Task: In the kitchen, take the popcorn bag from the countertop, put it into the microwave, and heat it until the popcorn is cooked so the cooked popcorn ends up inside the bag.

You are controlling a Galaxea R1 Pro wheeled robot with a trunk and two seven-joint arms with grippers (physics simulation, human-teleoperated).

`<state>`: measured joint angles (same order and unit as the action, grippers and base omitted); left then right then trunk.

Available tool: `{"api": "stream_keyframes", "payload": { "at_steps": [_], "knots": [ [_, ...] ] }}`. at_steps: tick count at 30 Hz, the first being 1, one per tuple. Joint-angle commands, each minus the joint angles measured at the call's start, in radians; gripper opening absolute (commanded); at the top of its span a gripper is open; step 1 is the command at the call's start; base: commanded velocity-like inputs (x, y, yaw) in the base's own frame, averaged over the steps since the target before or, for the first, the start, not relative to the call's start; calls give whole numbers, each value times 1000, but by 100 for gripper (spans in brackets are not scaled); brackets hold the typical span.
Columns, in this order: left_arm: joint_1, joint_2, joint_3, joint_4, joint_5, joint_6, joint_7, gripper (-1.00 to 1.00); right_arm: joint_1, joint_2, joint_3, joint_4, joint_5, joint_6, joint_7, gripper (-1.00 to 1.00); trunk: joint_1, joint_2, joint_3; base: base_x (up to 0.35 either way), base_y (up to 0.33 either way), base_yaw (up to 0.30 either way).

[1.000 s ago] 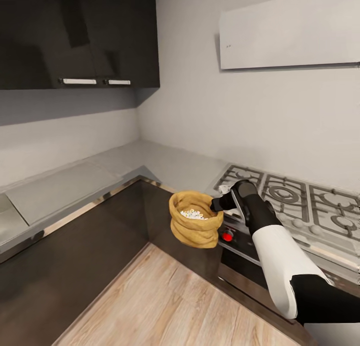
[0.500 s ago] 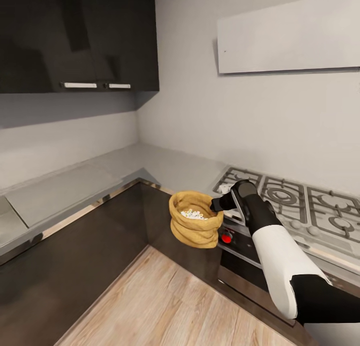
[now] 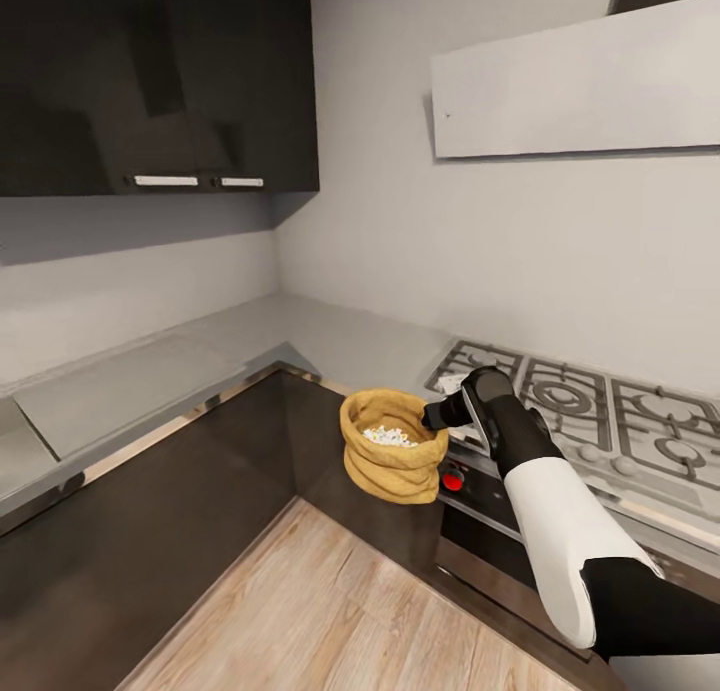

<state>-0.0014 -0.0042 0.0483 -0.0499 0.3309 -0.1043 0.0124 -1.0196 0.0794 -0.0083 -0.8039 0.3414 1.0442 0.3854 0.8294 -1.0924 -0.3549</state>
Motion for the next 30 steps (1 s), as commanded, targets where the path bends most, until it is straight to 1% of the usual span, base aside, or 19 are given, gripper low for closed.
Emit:
{"api": "stream_keyframes", "payload": {
  "at_steps": [1, 6, 30],
  "knots": [
    [0, 0, 5, -1, 1, -2, 1, 100, -1, -2, -1, -3, 10, 3, 8, -100, 0, -1, 1, 0, 0, 0],
    [0, 0, 5, 0, 1, -3, 1, 100, 0, -6, -1, -6, 10, 3, 7, -100, 0, -1, 8, 0, 0, 0],
    [0, -1, 5, 0, 1, -3, 1, 100, 0, -4, -1, -4, 4, 3, 7, -100, 0, -1, 46, 0, 0, 0]
  ]
}}
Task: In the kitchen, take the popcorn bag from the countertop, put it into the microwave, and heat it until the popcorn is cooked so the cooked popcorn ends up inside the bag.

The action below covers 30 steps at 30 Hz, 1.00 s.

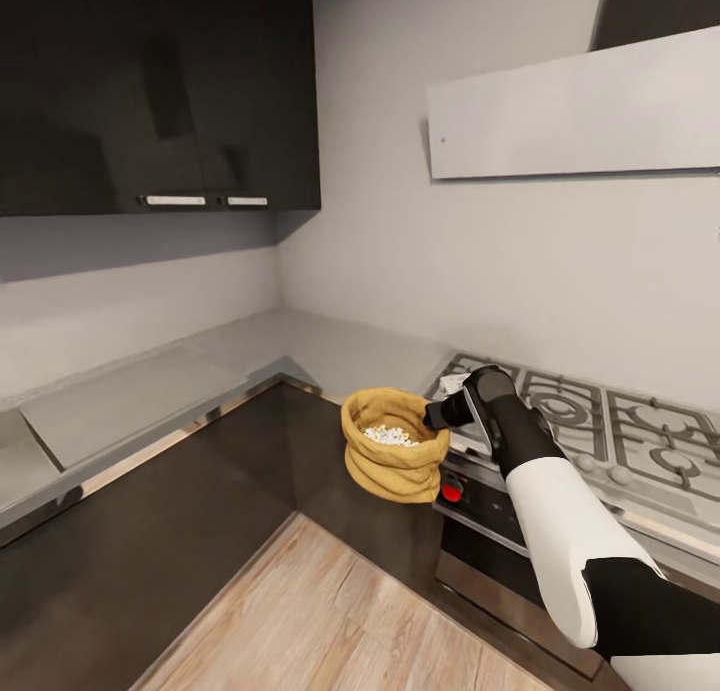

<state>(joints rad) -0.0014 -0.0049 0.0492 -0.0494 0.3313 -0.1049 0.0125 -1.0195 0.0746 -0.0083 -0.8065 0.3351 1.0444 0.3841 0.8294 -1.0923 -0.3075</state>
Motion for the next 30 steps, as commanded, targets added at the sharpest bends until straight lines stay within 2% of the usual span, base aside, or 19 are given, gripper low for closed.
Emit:
{"api": "stream_keyframes", "payload": {
  "at_steps": [1, 22, 28, 30],
  "knots": [
    [0, 0, 4, -1, 0, -2, 1, 100, -1, 0, -1, -1, 10, 3, 9, -100, 0, -1, 0, 0, 0, 0],
    [0, 0, 4, 0, 3, -2, 1, 100, -1, -6, -1, -2, 13, 3, 11, -100, 0, -1, 6, -4, 0, 0],
    [0, -3, 5, 2, 5, -2, 1, 100, -1, -6, -1, -2, 13, 3, 13, -100, 0, -1, 6, -298, 0, 0],
    [0, -3, 5, 2, 5, -2, 1, 100, 0, -13, -1, -2, 13, 3, 13, -100, 0, -1, 6, -339, 0, 0]
  ]
}}
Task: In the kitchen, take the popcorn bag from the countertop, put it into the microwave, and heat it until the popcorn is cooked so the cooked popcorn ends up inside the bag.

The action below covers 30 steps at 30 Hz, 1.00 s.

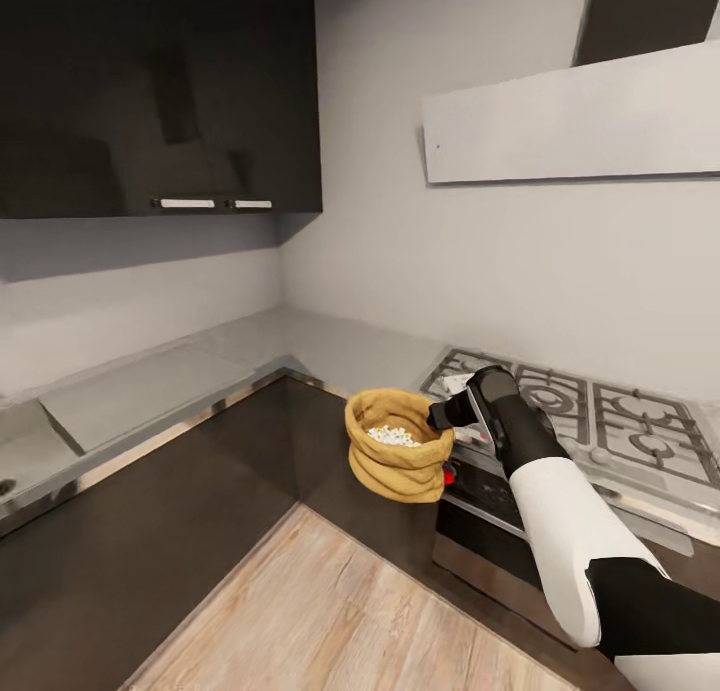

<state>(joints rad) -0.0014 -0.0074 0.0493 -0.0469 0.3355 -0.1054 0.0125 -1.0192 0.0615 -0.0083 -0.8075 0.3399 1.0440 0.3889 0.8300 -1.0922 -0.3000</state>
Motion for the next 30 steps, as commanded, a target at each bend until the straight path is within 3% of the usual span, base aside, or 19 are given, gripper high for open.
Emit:
{"api": "stream_keyframes", "payload": {
  "at_steps": [1, 14, 23, 30],
  "knots": [
    [0, 0, 5, -1, 0, -2, 1, 100, -1, -1, -1, 0, 10, 3, 8, -100, -1, -1, -1, -339, 0, 0],
    [0, 1, 4, -1, 0, -2, 1, 100, -1, -5, -1, 10, 4, 3, 5, -100, -1, -1, -1, -287, 0, -226],
    [0, 1, 3, -1, -4, -2, 0, 100, -1, -5, 0, 10, 6, 3, 4, -100, -1, -1, -1, -57, 3, -260],
    [0, -2, 1, -1, -4, -2, 0, 100, -1, -5, -1, 10, 5, 3, 4, -100, -1, -1, -1, -271, 86, -149]
  ]
}}
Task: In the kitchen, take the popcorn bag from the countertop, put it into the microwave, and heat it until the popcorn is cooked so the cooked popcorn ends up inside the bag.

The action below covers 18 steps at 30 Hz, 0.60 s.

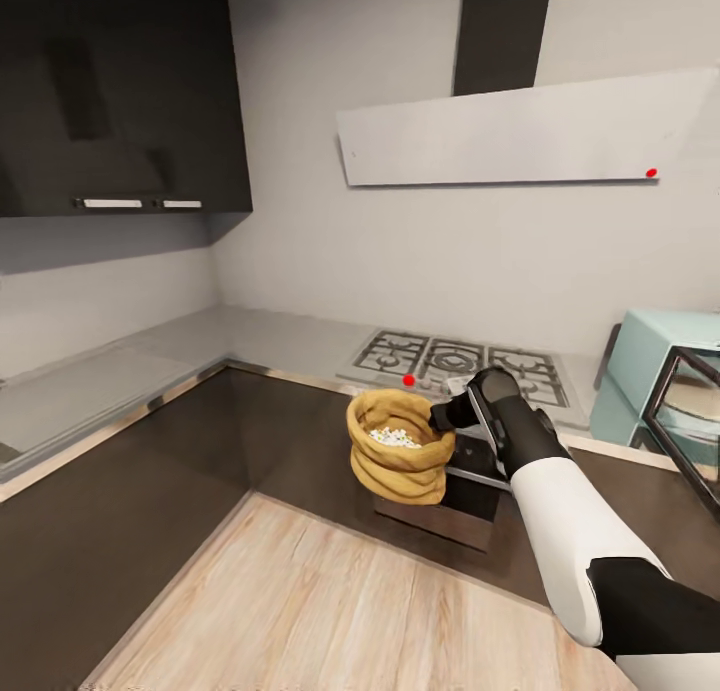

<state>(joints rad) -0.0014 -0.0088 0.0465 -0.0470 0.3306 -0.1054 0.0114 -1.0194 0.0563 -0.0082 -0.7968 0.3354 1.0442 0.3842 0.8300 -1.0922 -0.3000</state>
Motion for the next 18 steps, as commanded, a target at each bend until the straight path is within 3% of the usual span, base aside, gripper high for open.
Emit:
{"api": "stream_keyframes", "payload": {
  "at_steps": [1, 10, 18],
  "knots": [
    [0, 0, 4, -1, 1, -2, 1, 100, -1, 0, -1, -1, 9, 3, 8, -100, 0, -1, -1, -304, 101, -10],
    [0, 0, 4, -1, 1, -2, 2, 100, -1, -18, -1, -1, 7, 3, 9, -100, 0, -1, -1, -305, 103, -1],
    [0, 0, 4, -1, 1, -3, 2, 100, -1, -19, -1, -1, 7, 3, 11, -100, 0, -1, -1, -305, 103, 0]
  ]
}}
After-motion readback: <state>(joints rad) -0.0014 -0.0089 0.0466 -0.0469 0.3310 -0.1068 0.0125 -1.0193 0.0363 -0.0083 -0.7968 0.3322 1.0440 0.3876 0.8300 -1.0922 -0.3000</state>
